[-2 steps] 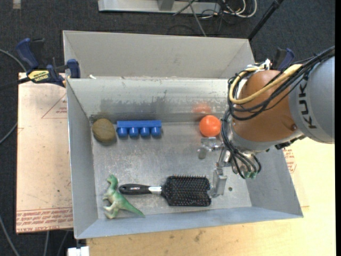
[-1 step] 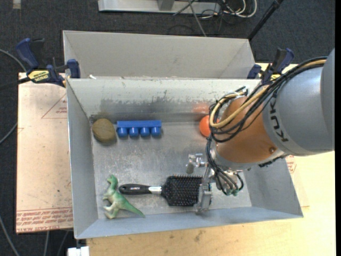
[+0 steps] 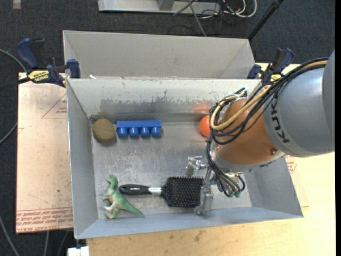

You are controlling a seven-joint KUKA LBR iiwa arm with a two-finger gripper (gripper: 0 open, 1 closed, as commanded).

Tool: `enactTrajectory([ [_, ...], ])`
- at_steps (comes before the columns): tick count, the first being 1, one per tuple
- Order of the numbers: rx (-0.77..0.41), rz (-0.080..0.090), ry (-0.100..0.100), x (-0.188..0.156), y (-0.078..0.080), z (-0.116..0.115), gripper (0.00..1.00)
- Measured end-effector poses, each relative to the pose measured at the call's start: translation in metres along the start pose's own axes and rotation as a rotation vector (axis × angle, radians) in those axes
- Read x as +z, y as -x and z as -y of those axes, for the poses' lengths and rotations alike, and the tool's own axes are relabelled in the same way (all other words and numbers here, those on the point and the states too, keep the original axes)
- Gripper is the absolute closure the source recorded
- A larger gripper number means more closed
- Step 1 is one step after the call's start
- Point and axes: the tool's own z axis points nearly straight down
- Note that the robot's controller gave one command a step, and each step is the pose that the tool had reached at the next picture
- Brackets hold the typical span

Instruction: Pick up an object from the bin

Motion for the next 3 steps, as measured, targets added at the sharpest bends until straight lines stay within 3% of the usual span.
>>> enactTrajectory([
  [1, 0.063, 0.003, 0.000, -0.019, -0.003, -0.005, 0.00],
  [2, 0.105, 0.019, 0.001, 0.022, -0.002, -0.018, 0.00],
  [3, 0.291, 0.015, 0.000, 0.020, -0.006, -0.023, 1.00],
])
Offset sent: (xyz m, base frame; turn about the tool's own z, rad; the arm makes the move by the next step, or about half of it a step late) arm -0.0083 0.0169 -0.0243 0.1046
